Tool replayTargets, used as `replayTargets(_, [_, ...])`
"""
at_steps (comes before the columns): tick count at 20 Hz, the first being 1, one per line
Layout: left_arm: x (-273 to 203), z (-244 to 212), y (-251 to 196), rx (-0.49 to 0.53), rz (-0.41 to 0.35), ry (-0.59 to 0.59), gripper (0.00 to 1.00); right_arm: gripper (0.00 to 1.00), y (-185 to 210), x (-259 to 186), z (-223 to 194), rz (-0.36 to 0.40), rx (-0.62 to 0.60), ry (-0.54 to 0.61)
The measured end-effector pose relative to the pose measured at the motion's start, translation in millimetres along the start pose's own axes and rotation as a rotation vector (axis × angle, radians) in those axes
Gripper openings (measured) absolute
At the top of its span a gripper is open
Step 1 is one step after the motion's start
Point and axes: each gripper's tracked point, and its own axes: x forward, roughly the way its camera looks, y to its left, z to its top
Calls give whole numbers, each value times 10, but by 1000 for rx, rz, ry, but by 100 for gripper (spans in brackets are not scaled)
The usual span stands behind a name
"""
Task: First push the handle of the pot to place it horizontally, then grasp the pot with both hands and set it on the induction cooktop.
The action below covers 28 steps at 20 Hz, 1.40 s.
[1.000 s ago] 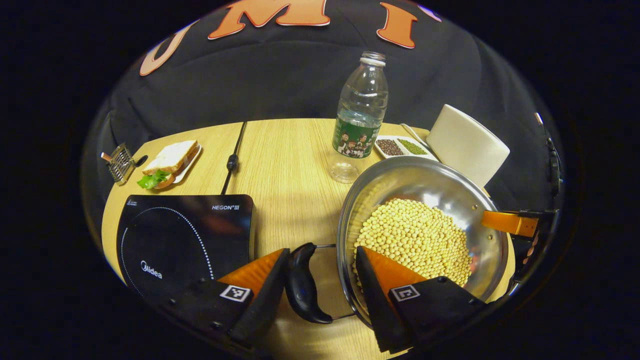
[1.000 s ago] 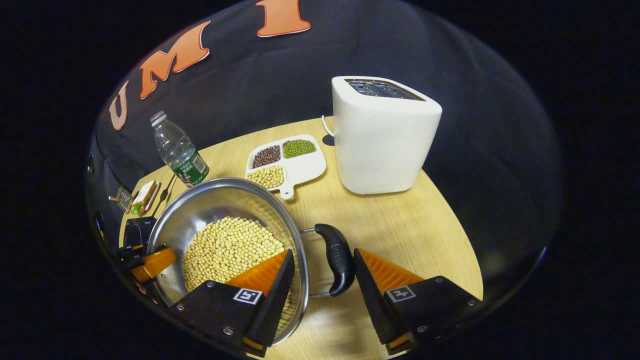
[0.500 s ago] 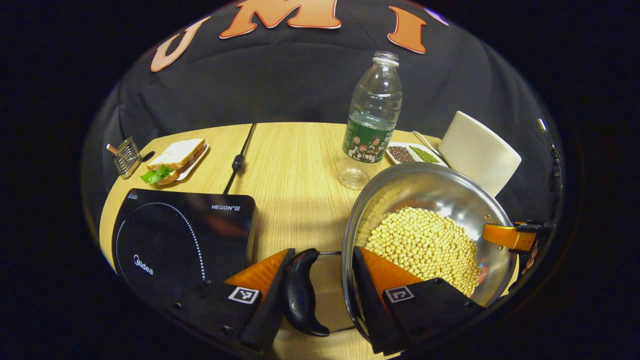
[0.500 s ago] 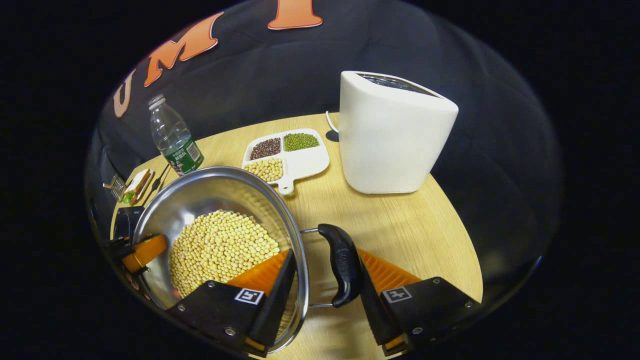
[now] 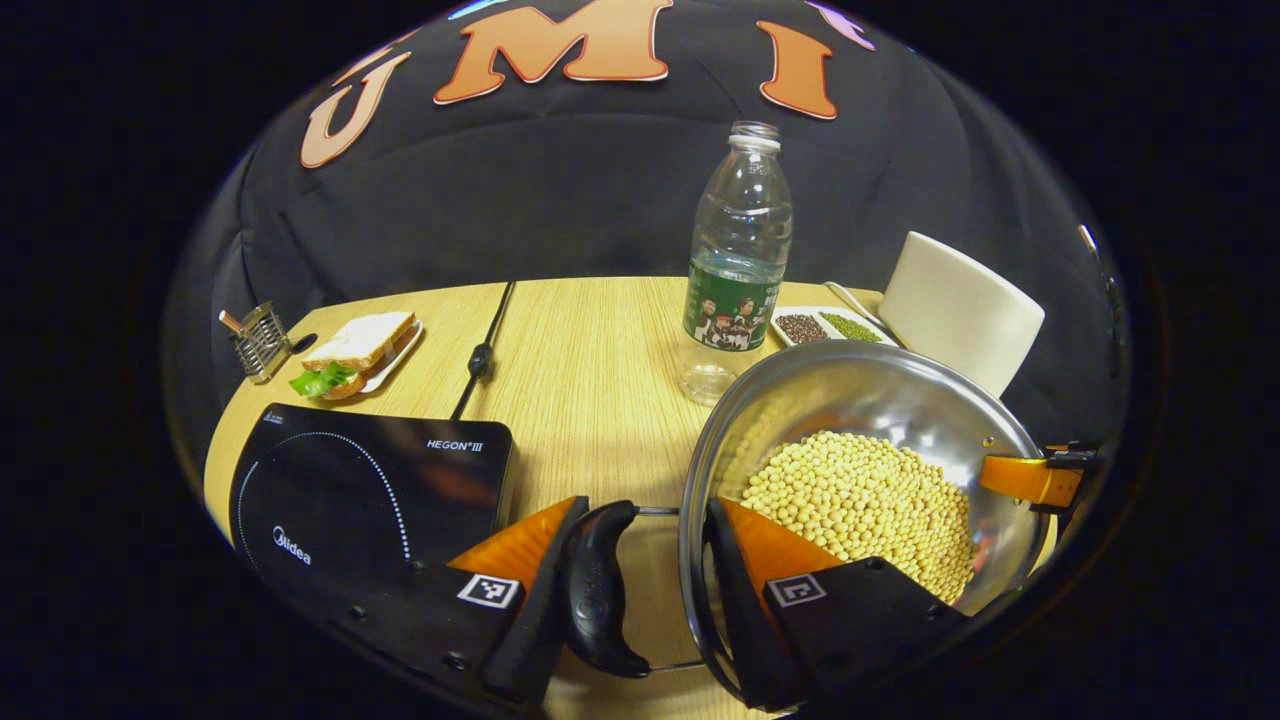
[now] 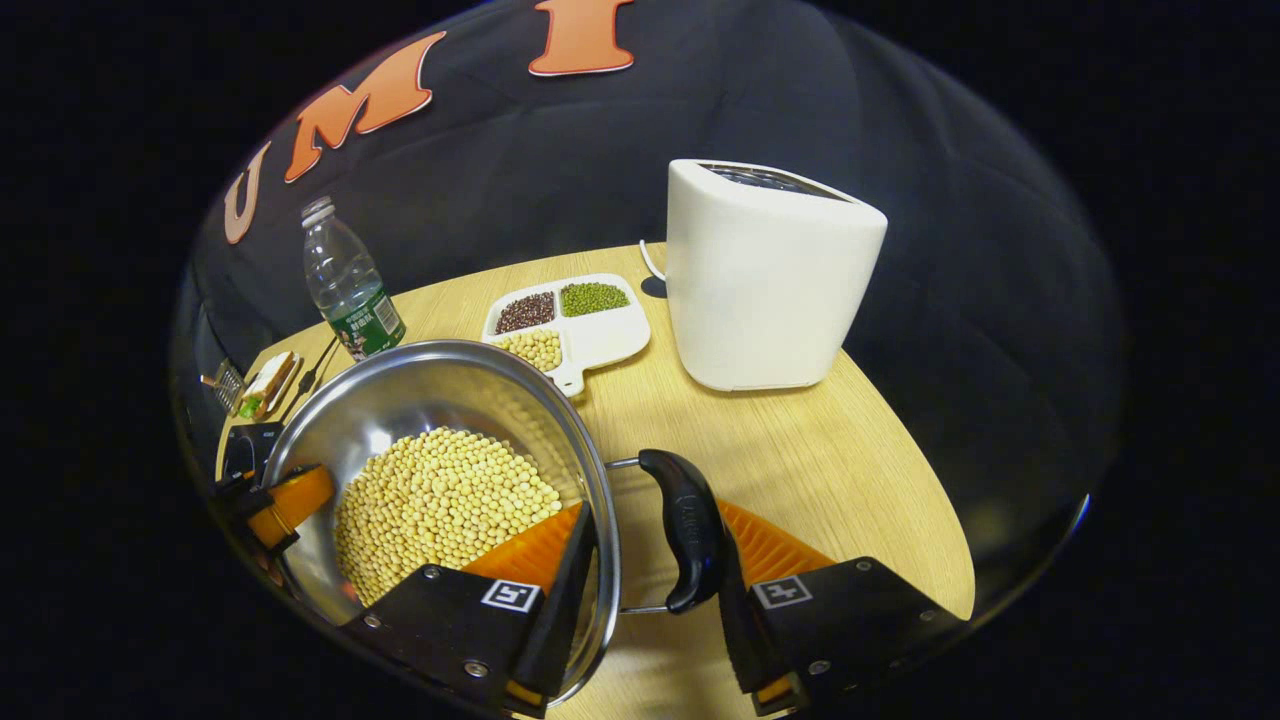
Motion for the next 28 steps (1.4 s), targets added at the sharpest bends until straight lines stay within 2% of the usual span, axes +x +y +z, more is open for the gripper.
replayTargets(6, [-101,29,57,-19,7,-14,74,63,22,-95,29,-23,3,-17])
replayTargets(7, [-141,66,71,-17,9,-22,76,63,19,-105,35,-23,10,-22])
replayTargets(9, [-225,131,102,-33,22,-38,73,63,18,-115,65,-28,31,-41])
replayTargets(10, [-273,167,128,-25,31,-52,76,58,5,-94,27,-28,37,-47])
replayTargets(11, [-334,215,158,-18,36,-67,76,62,-2,-80,-33,-25,46,-48])
replayTargets(13, [-453,300,200,-17,39,-83,73,63,14,-35,-47,-19,56,-61])
replayTargets(15, [-554,380,267,-20,42,-98,76,62,4,-50,-26,-17,48,-81])
replayTargets(19, [-773,514,476,-35,51,-127,75,62,11,-34,-20,-7,34,-113])
replayTargets(20, [-828,537,546,-29,57,-129,73,58,21,-15,-7,-2,30,-120])
replayTargets(21, [-875,577,631,-20,68,-137,73,58,19,7,-14,4,26,-119])
replayTargets(22, [-932,606,691,-17,79,-147,75,62,30,25,-25,12,26,-120])
replayTargets(23, [-989,619,765,-24,86,-151,77,58,42,40,-27,22,23,-123])
replayTargets(28, [-1236,689,1224,-46,123,-166,72,62,48,49,98,56,-13,-144])
